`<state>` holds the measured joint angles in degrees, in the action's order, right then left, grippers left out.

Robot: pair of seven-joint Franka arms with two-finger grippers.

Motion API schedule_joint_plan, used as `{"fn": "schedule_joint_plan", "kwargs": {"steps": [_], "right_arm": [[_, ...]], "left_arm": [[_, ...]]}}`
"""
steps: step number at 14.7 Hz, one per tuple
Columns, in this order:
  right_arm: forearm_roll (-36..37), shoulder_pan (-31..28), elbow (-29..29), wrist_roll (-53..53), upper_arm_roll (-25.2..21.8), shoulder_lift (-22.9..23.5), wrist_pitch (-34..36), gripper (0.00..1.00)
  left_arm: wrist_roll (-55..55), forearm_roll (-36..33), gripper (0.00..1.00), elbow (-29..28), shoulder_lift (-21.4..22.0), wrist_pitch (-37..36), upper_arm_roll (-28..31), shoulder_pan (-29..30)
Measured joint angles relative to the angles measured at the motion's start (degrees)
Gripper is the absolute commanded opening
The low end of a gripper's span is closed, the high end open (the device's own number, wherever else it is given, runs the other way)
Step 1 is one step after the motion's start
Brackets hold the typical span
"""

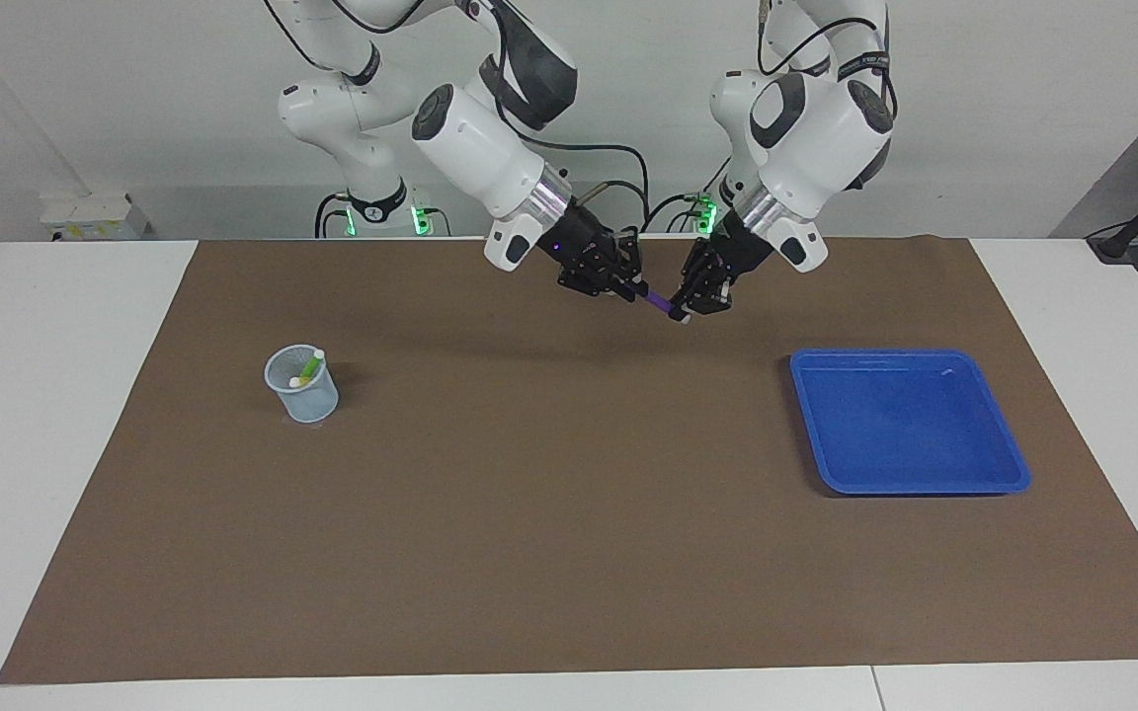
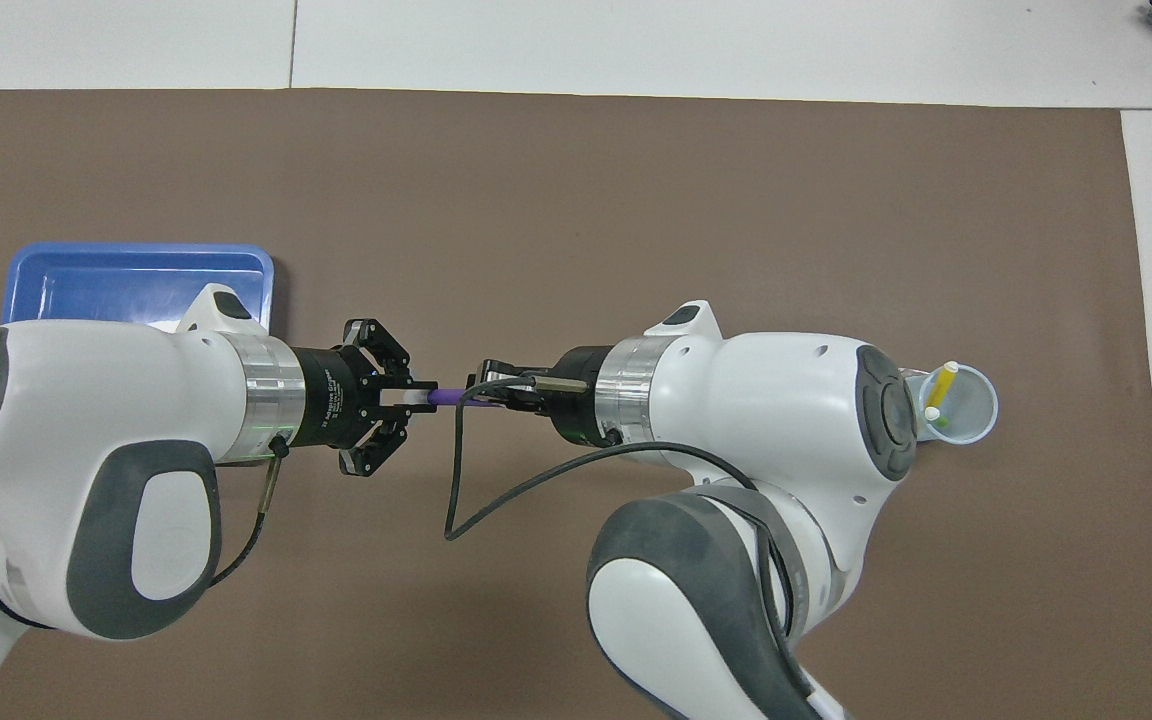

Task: Transfer and insert pens with both arms
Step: 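Open the left gripper and pull the purple pen away with the right gripper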

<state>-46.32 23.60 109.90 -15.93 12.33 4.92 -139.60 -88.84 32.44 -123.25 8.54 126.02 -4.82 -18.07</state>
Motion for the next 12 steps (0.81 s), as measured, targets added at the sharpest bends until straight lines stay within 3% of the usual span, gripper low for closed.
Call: {"fn": "schedule_joint_plan", "kwargs": {"steps": [3, 4, 6, 12], "right_arm": [[-3.07, -0.06, 0.12, 3.86, -0.16, 0.03, -0.02, 0.0], [-3.37, -0.08, 0.11, 4.34, -0.16, 0.02, -0.02, 0.0], [-3.48, -0.1, 0.1, 4.49, -0.16, 0.02, 0.02, 0.0], [-3.54, -0.19, 0.0, 4.6, -0.16, -0.41, 1.55, 0.0]], "left_arm": [[0.0, -0.03, 0.0, 0.0, 0.29, -0.14, 0.0, 0.29], [0.0, -0.03, 0.1, 0.0, 0.33, -0.17, 0.0, 0.32], [0.0, -0.03, 1.0, 0.01, 0.35, -0.17, -0.03, 0.37], [0.01, -0.07, 1.0, 0.0, 0.35, -0.14, -0.01, 1.11]]}}
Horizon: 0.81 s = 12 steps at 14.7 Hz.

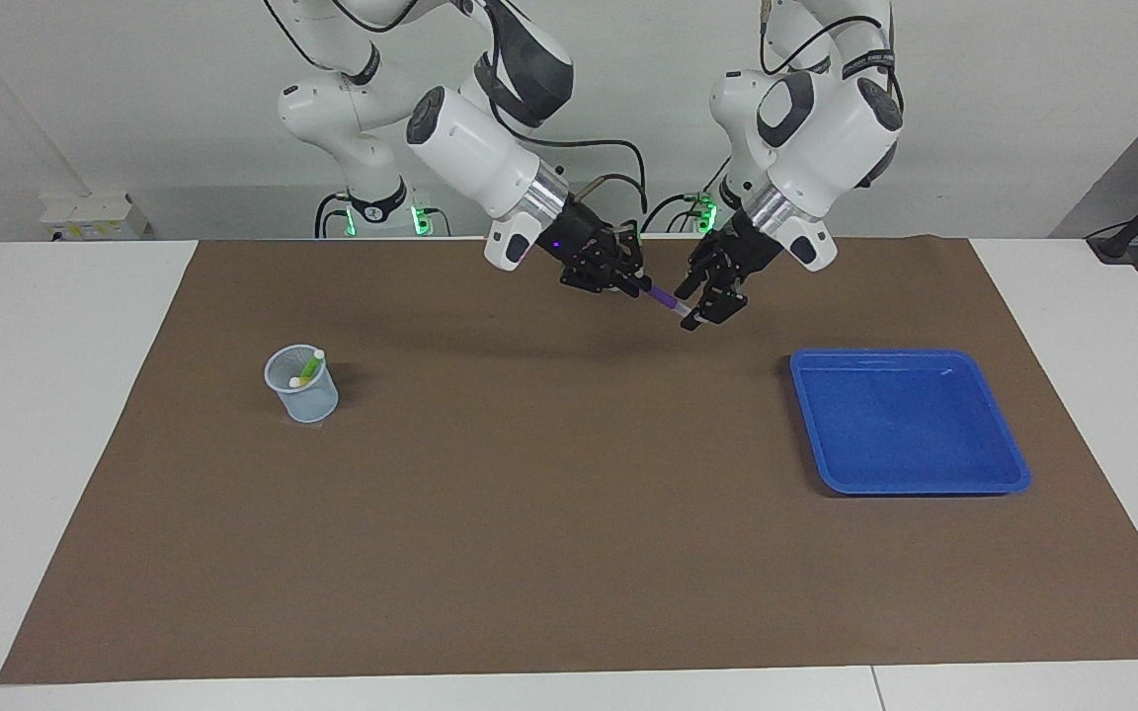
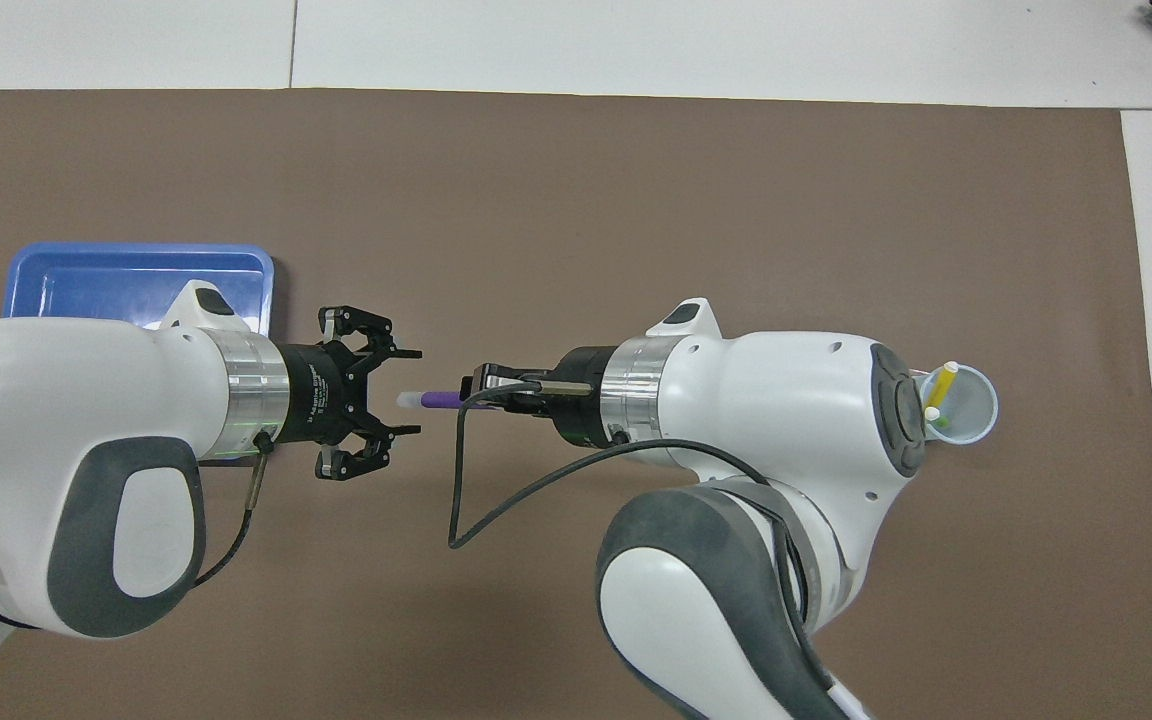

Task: Transfer and insert pens with both arms
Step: 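Open the left gripper and pull the purple pen away with the right gripper, then carry the purple pen to the cup while the left gripper returns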

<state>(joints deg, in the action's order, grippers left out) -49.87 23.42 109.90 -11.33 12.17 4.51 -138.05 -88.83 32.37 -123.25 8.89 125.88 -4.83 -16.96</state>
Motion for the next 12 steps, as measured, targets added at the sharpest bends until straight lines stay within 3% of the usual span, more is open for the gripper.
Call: {"fn": "schedule_joint_plan", "kwargs": {"steps": [4, 8, 12], "right_arm": [[5.65, -3.64, -0.18, 0.77, -0.08, -0.94, 8.71, 0.0], [20.92, -12.77, -0.71, 7.22, -0.4, -4.06, 25.47, 0.0], [36.24, -21.44, -2.52, 22.19, -0.7, -6.1, 38.02, 0.0]], "left_arm": [[0.0, -0.04, 1.0, 0.0, 0.0, 0.0, -0.01, 0.06], [4.75, -0.32, 1.0, -0.04, 0.0, -0.07, 0.0, 2.9], [19.25, -2.05, 1.0, -0.14, 0.0, -2.58, 0.07, 8.05]]}}
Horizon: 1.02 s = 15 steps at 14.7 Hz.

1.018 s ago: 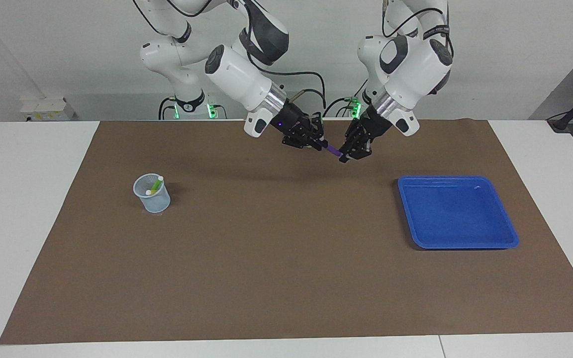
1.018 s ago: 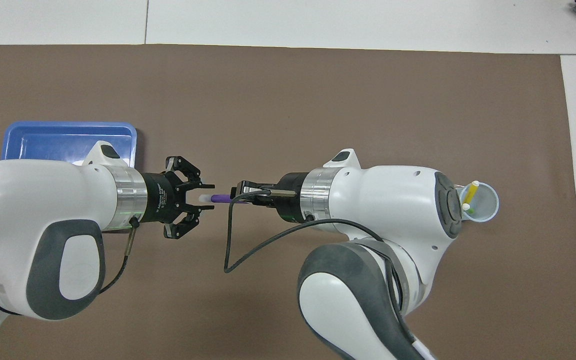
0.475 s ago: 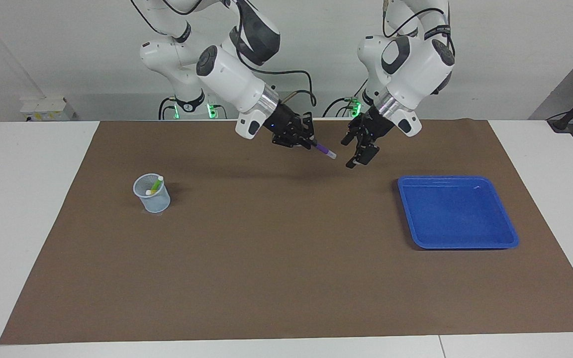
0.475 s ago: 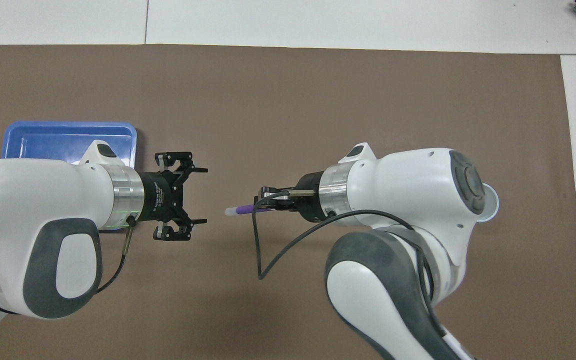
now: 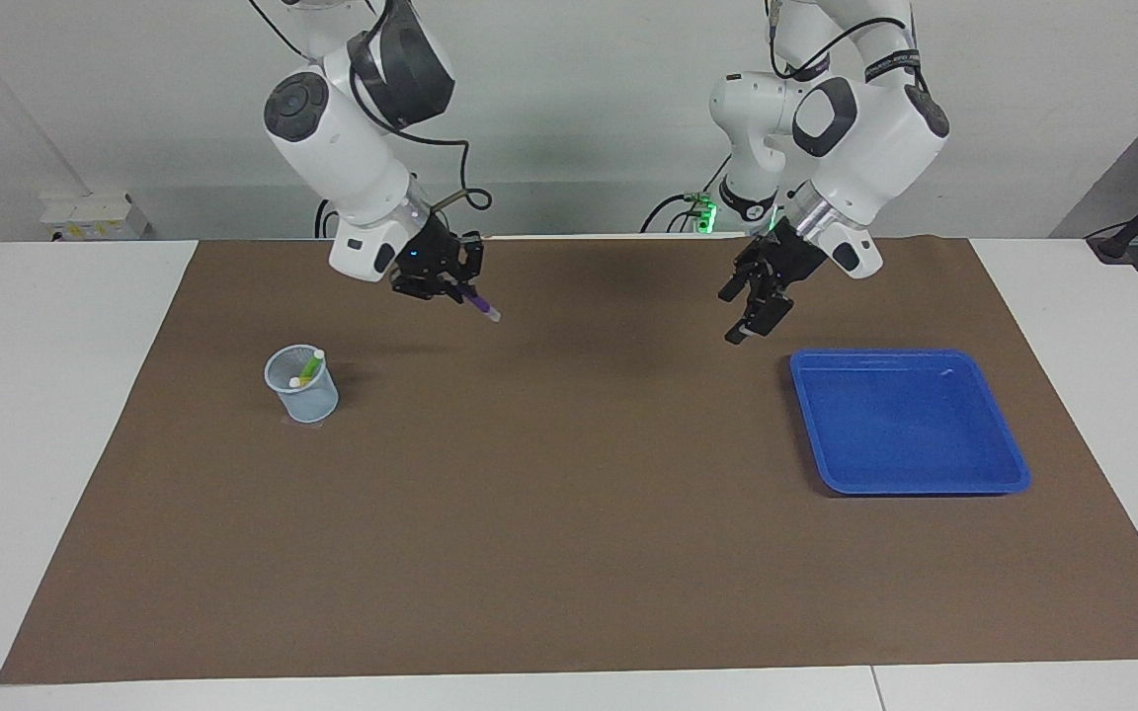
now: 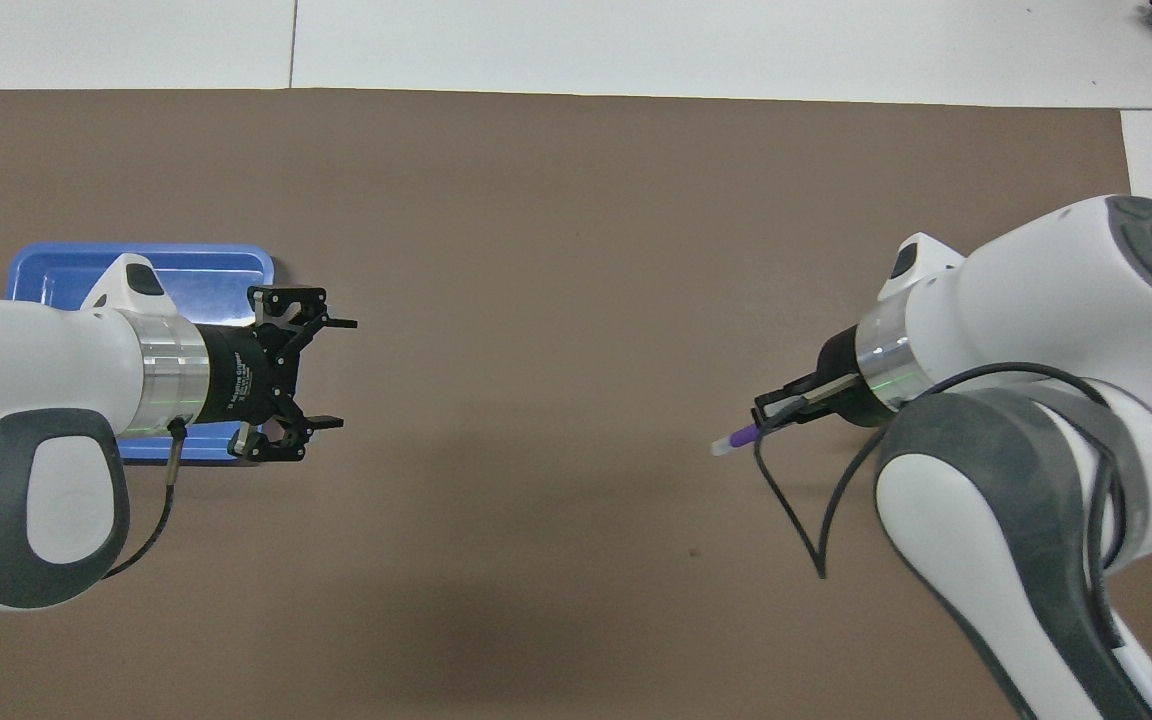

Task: Transfer and insert pens with both arms
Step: 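Carry the purple pen to the cup while the left gripper returns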

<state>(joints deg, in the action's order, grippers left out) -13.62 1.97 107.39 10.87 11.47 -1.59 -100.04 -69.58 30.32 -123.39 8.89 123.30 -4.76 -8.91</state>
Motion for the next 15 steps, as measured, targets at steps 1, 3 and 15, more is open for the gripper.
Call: {"fn": "schedule_joint_plan", "kwargs": {"steps": [1, 3, 15], "right_arm": [[4.84, -1.73, -0.15, 5.39, -0.02, -0.1, 0.94, 0.0], [12.89, -4.64, -0.1, 15.34, -0.02, -0.03, 0.85, 0.0], [22.16, -13.21, 7.84, 35.06, 0.04, 0.18, -10.51, 0.0]], "left_arm": [[4.39, -1.63, 1.0, 0.0, 0.0, -1.1, 0.03, 1.33], [12.95, -5.5, 1.0, 0.0, 0.01, -3.0, 0.07, 3.47], [59.57, -20.44, 1.0, 0.94, 0.13, -5.79, 0.17, 13.5]]}}
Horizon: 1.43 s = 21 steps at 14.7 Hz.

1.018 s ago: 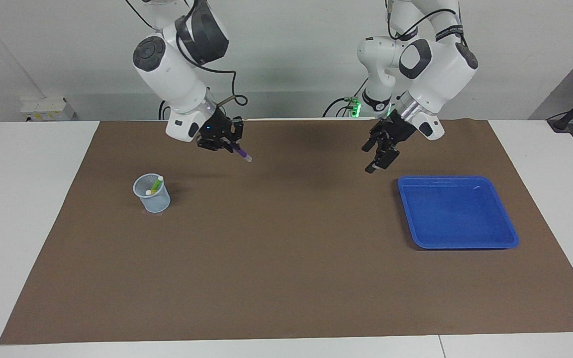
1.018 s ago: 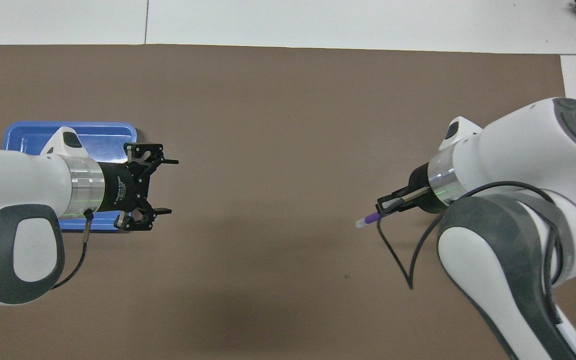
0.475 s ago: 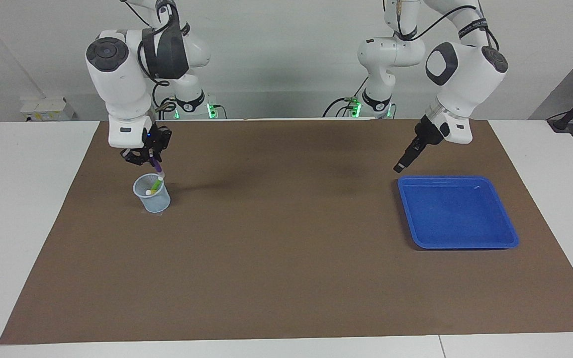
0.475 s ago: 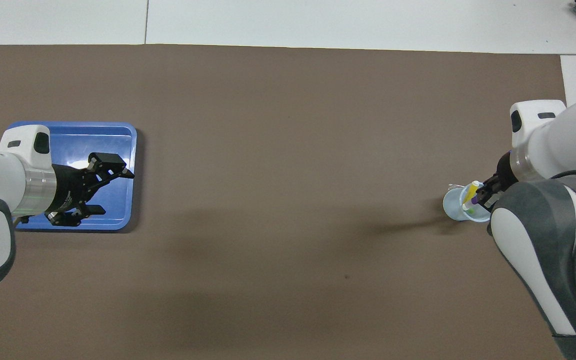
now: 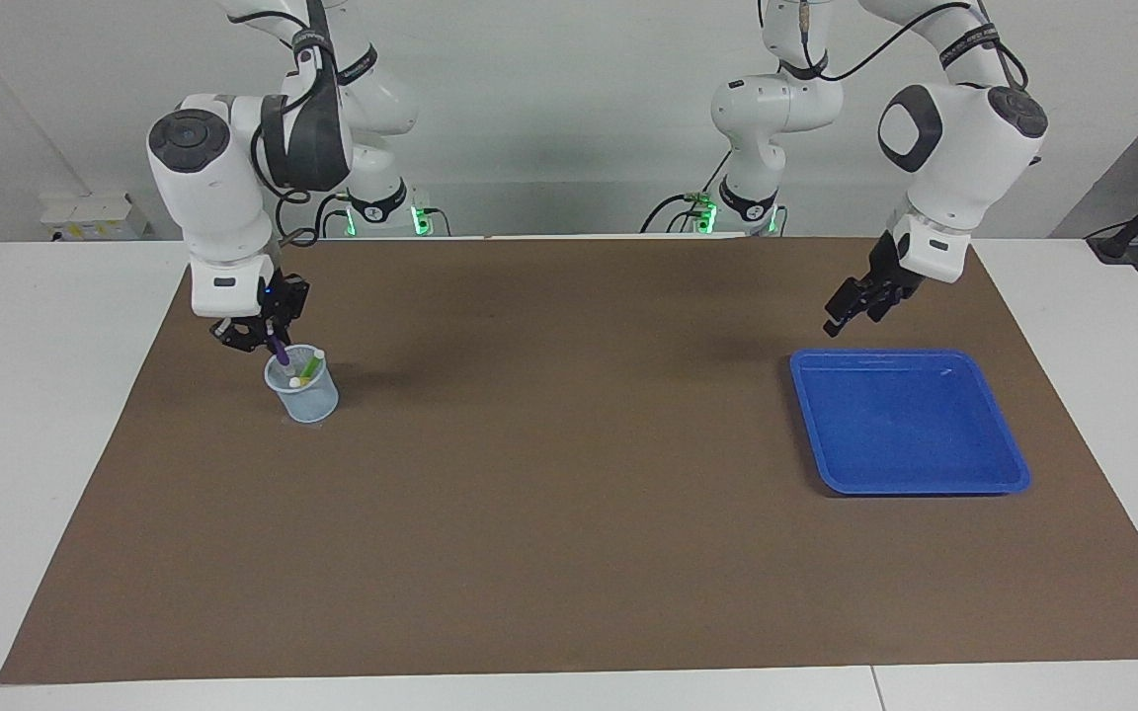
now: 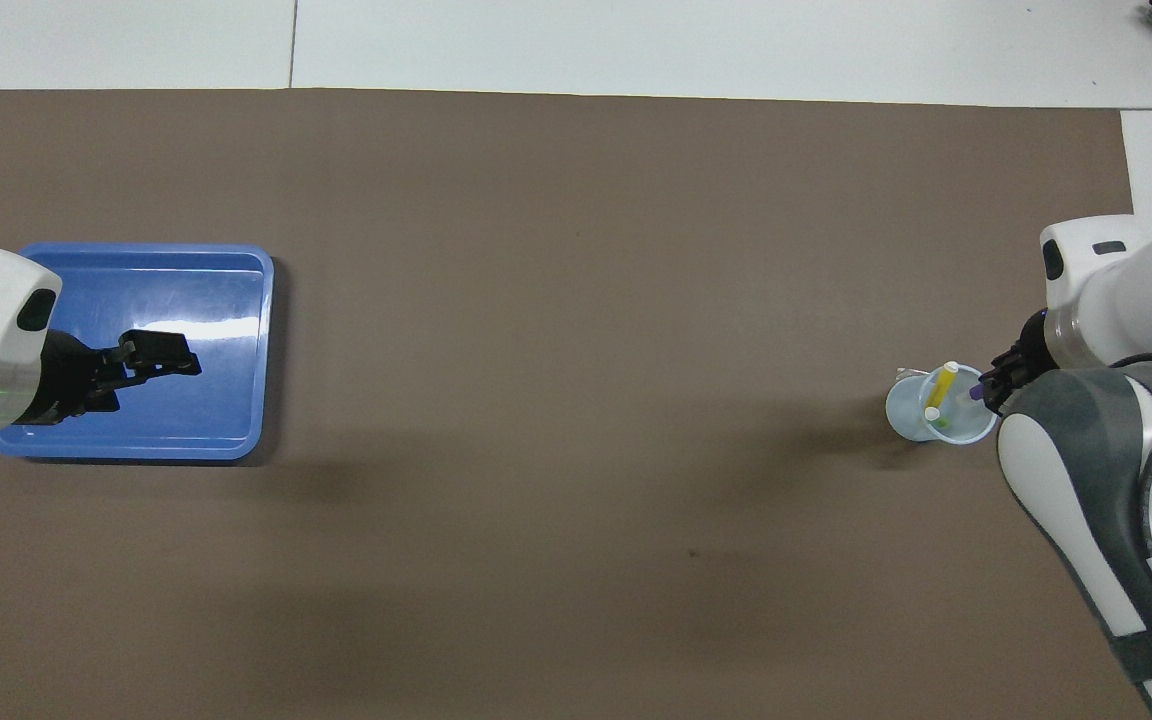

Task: Transfer and insert pens with both arms
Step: 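Carry the purple pen to the cup while the left gripper returns, then lower the purple pen into the cup and open the right gripper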

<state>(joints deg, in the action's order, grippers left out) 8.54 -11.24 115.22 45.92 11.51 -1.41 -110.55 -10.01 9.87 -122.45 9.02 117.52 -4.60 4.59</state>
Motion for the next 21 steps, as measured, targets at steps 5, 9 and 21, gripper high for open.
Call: {"fn": "schedule_joint_plan", "kwargs": {"steps": [5, 9, 21], "right_arm": [[-0.34, 0.02, 1.88, -1.78, 0.42, -0.05, -0.19, 1.0], [-3.23, 0.17, 0.63, -2.85, 0.54, -0.54, 0.99, 1.0], [-6.18, 7.08, -20.35, -28.96, -1.07, -0.66, 23.92, 1.0]], "left_arm": [[5.41, -2.54, 1.0, 1.82, 0.0, -0.26, -0.19, 0.66], [5.85, -2.66, 1.0, 2.6, -0.08, -0.16, -0.24, 0.66], [6.15, -2.67, 1.0, 8.04, -0.7, -3.53, -0.73, 0.35]]}}
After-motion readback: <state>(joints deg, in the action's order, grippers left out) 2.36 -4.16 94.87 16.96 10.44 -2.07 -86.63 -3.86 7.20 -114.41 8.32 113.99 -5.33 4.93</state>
